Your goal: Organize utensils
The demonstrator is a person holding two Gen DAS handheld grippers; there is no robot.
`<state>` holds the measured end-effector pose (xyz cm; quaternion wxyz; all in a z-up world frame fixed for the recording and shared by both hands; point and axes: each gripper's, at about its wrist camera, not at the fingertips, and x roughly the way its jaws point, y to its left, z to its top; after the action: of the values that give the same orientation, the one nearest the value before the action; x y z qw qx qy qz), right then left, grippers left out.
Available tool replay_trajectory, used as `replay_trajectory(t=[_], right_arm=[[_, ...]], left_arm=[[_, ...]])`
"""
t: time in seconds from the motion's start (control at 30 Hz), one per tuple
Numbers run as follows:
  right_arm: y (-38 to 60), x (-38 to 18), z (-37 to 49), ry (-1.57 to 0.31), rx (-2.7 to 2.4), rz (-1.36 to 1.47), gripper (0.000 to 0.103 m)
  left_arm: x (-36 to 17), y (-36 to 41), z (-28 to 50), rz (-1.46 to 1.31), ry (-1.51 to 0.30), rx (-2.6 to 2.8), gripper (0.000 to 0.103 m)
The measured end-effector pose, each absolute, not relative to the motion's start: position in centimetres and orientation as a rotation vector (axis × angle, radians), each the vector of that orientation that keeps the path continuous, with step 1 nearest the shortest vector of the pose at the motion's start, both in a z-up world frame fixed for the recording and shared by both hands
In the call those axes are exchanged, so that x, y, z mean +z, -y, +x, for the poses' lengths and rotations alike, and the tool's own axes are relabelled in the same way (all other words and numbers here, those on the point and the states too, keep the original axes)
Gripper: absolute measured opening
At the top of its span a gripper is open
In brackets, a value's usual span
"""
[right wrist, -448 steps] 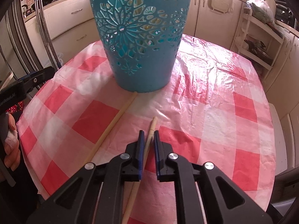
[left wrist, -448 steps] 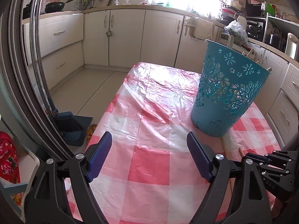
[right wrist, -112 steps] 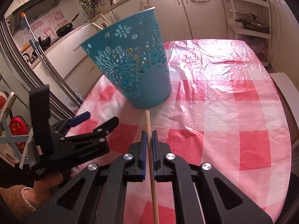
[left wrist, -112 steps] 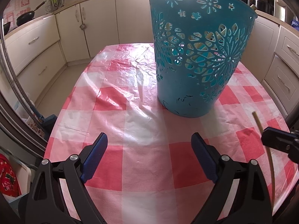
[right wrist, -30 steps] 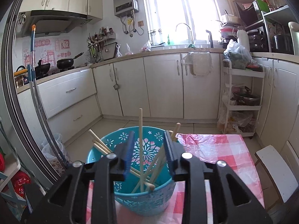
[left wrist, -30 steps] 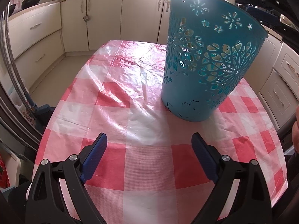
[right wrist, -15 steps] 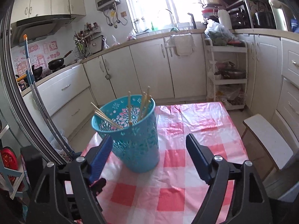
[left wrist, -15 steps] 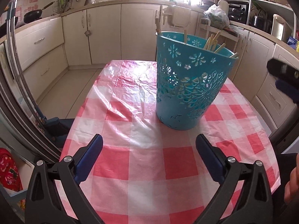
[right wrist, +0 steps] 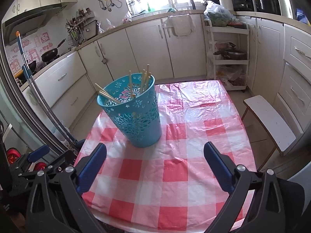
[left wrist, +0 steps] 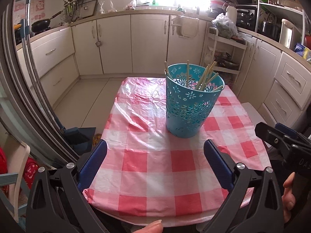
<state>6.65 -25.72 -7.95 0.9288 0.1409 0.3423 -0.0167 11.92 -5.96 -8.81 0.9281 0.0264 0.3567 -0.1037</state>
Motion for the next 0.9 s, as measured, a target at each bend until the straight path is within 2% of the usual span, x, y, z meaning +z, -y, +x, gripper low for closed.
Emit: replay_trajectory(t=[0.2, 0.47, 0.9], right_arm=[[24.8, -5.8, 4.0, -0.729, -0.029, 0.322, 0.096], [22.8, -2.0, -0.7, -0.662, -0.014, 0.263, 0.096], [19.3, 0.2, -6.1, -0.554, 0.031, 0.271, 0.096]], left_arm=[[-6.0, 4.2, 9.4, 0.037, -0.707, -0.124, 0.096], [-3.0, 2.5, 5.3, 0.021, -0.653, -0.173, 0.096], [-0.4, 1.0, 0.6, 0.011, -0.614, -0.096, 0.096]])
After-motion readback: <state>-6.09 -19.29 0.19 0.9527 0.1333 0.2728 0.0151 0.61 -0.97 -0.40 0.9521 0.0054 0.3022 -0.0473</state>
